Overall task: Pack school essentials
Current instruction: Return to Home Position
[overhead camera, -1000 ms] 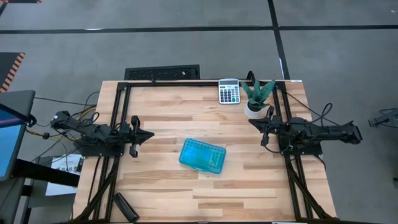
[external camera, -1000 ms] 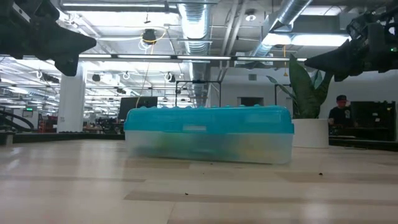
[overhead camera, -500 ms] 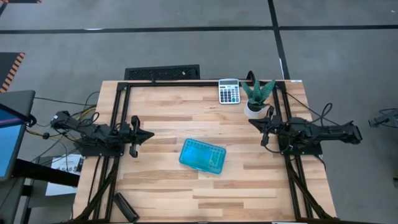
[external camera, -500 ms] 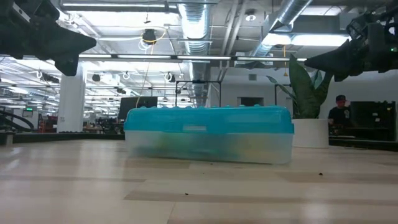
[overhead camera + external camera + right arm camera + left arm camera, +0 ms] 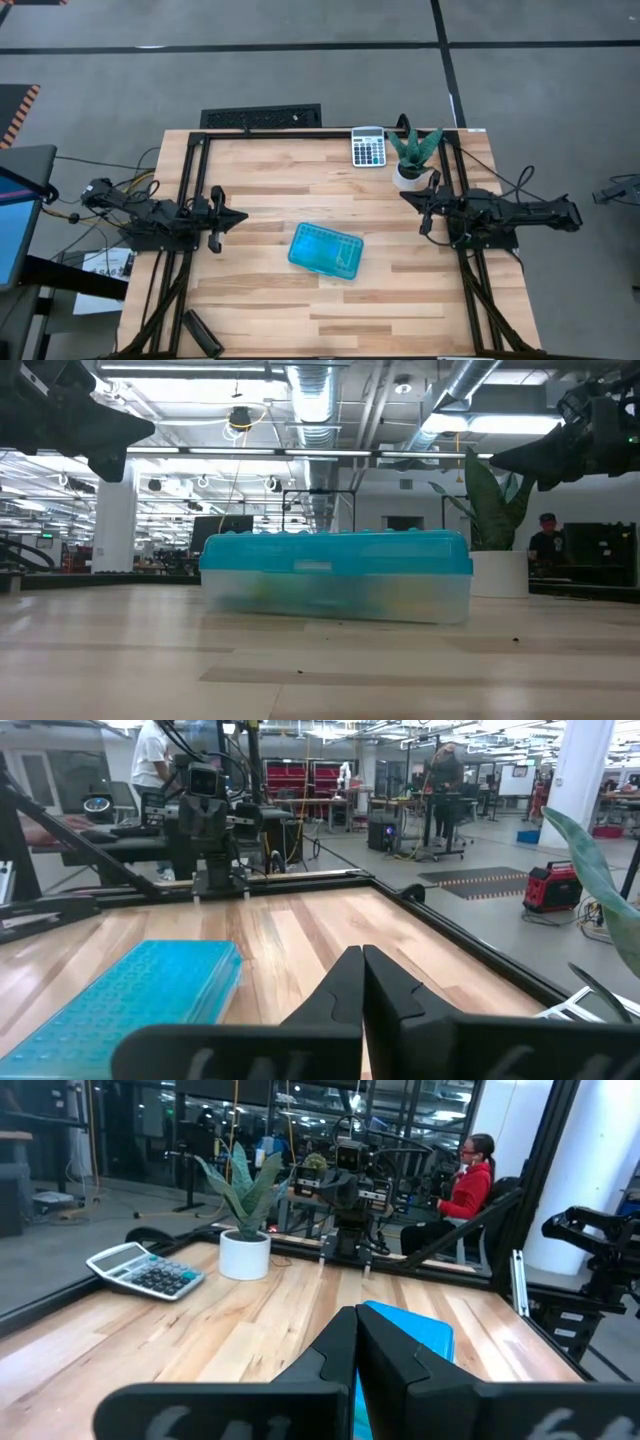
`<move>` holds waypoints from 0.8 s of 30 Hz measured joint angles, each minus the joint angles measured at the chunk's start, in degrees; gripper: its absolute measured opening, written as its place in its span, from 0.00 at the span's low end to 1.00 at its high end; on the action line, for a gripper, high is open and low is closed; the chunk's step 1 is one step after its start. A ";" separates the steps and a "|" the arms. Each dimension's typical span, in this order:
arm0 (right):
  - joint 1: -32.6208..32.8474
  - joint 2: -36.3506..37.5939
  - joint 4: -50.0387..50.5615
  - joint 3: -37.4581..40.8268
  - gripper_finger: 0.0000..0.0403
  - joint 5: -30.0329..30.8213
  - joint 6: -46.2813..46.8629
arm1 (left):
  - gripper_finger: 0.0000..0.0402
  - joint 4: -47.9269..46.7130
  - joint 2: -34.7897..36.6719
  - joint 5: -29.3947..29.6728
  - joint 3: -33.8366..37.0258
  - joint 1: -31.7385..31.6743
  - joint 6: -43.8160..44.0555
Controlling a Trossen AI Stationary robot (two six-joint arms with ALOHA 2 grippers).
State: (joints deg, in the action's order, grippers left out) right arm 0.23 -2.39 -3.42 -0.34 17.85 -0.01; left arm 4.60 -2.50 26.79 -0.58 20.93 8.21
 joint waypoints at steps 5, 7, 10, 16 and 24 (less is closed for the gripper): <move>0.00 0.00 0.00 0.02 0.04 0.00 0.00 | 0.00 0.02 0.00 0.01 0.00 0.00 -0.24; 0.00 0.00 0.00 0.02 0.04 0.00 0.01 | 0.00 0.02 0.00 0.02 0.00 0.00 0.00; 0.00 0.00 0.00 0.02 0.04 0.00 0.01 | 0.00 0.02 0.00 0.00 0.00 0.00 -0.48; 0.00 0.00 0.00 0.02 0.04 0.00 0.00 | 0.00 0.02 0.00 0.02 0.02 0.00 -0.23; 0.00 0.00 0.00 0.02 0.04 0.00 0.00 | 0.00 0.00 0.00 0.02 0.02 0.00 -0.33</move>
State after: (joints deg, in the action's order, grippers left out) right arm 0.23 -2.39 -3.42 -0.32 17.85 -0.01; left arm 4.60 -2.50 26.81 -0.56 20.93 7.88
